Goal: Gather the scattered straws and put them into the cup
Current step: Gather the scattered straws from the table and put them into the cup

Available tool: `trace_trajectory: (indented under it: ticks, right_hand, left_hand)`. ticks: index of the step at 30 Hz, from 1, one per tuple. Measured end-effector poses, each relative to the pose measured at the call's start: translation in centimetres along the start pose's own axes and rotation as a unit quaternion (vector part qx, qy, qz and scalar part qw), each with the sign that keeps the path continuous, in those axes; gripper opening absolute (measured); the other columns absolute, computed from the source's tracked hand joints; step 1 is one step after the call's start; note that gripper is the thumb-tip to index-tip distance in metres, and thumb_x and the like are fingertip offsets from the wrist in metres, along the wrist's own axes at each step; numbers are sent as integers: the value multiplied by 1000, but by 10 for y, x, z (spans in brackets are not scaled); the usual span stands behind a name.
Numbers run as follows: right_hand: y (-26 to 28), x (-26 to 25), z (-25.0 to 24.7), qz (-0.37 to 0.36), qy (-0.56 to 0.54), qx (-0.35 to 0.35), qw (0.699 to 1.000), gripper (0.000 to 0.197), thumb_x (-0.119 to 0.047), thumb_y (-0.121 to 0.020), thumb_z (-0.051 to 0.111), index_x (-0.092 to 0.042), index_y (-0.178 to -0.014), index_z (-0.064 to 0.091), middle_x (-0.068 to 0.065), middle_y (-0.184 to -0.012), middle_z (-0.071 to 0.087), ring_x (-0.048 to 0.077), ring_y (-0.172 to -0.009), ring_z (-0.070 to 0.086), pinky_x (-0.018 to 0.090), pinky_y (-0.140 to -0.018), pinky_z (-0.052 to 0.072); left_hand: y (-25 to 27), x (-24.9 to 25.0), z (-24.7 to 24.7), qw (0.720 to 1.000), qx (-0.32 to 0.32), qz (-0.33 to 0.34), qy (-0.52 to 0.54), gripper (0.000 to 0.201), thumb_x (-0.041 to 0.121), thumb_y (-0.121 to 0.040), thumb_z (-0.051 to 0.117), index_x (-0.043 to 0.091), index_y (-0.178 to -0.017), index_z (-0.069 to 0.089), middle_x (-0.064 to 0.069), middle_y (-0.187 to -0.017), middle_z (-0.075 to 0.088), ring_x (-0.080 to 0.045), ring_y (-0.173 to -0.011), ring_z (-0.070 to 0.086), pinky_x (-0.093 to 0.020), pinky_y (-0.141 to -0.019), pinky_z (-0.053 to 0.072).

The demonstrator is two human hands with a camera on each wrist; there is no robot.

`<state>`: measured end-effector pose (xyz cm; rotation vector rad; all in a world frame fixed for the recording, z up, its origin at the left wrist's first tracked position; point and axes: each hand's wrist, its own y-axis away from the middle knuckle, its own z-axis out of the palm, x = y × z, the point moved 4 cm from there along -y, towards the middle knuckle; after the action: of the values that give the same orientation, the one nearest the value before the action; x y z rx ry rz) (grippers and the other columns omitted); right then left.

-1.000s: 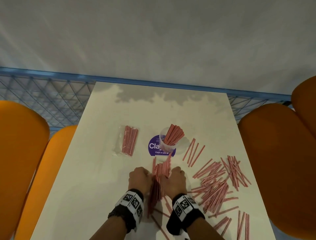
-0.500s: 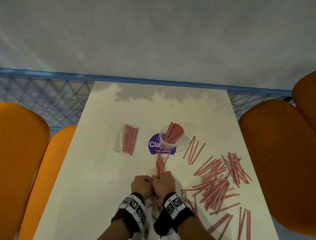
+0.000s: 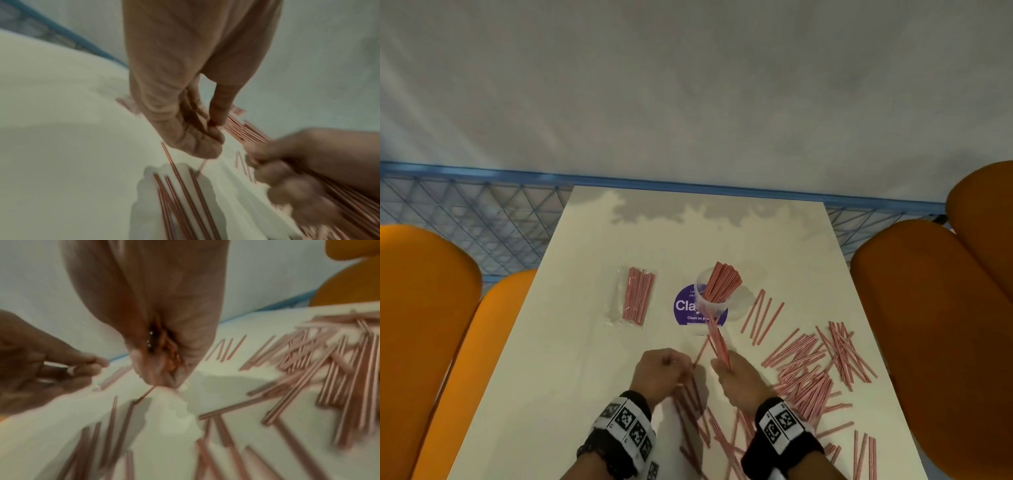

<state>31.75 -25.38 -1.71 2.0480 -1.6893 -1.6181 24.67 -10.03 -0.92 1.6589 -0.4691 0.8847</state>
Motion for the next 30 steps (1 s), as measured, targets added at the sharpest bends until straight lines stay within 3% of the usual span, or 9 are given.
trace_trajectory:
  ticks: [5, 8, 11, 13, 15, 18, 22, 25, 30]
  right_hand:
    - [34, -14, -13, -110, 136, -51, 983, 46, -59, -90, 49, -23, -63, 40, -6, -61, 45, 10, -54, 42, 24, -55, 36]
    - [43, -30, -10, -113, 249, -36, 961, 47, -62, -89, 46, -20, -70, 55, 4, -73, 57, 18, -62, 49, 30, -62, 43]
    - [55, -59, -3, -154, 373, 34, 914, 29, -38, -92, 48, -13, -99, 62, 9, -98, 65, 26, -80, 60, 33, -69, 45]
    - [64, -72, -6, -179, 366, 49, 912, 23, -29, -90, 49, -13, -99, 62, 8, -95, 66, 26, -81, 63, 32, -69, 50]
    - [76, -82, -22, -184, 299, 48, 935, 28, -38, -93, 49, -18, -83, 66, 3, -78, 66, 17, -69, 63, 31, -65, 54]
    - [106, -106, -55, -196, -13, 87, 977, 50, -49, -90, 58, -18, -52, 50, -6, -43, 42, 7, -37, 38, 20, -44, 35]
    - [143, -144, -60, -249, -430, 78, 864, 42, -37, -83, 69, -9, -64, 44, 3, -45, 27, 12, -36, 23, 22, -40, 23]
    - [151, -152, -42, -296, -421, 83, 854, 50, -36, -80, 71, -1, -57, 45, 10, -42, 34, 14, -36, 32, 26, -41, 30]
    - [150, -142, -25, -301, -346, 124, 880, 57, -44, -79, 71, 3, -56, 48, 20, -43, 42, 23, -39, 38, 38, -50, 41]
  left_hand:
    - [2, 46, -50, 986, 115, 84, 83, 40, 46, -92, 58, 8, -90, 72, -10, -84, 75, -24, -81, 70, -39, -76, 55]
    - [17, 60, -29, 994, 25, 48, 92, 65, 65, -91, 40, 9, -94, 70, -11, -92, 75, -26, -89, 69, -37, -77, 51]
    - [42, 59, 14, 995, -72, 2, 71, 75, 71, -90, 32, 8, -93, 73, -9, -87, 75, -23, -81, 69, -30, -63, 52]
    - [55, 56, 21, 991, -74, -1, 109, 74, 68, -91, 34, 4, -96, 72, -10, -86, 74, -21, -78, 68, -29, -58, 53]
    - [60, 52, 12, 974, -71, -7, 214, 71, 64, -91, 39, 1, -98, 70, -14, -90, 72, -24, -82, 67, -36, -72, 55]
    - [70, 44, 1, 938, -100, -50, 329, 59, 57, -91, 49, 3, -96, 69, -16, -92, 70, -29, -89, 67, -42, -85, 51]
    - [95, 42, 24, 875, -211, -113, 421, 60, 51, -91, 53, -3, -113, 65, -22, -104, 70, -35, -93, 68, -48, -94, 48]
    - [112, 50, 34, 821, -281, -96, 488, 69, 54, -92, 48, 1, -137, 50, -19, -122, 58, -31, -107, 59, -47, -98, 44]
    - [127, 59, 36, 766, -320, -72, 553, 71, 55, -96, 37, -7, -117, 63, -24, -95, 72, -35, -96, 69, -47, -86, 55]
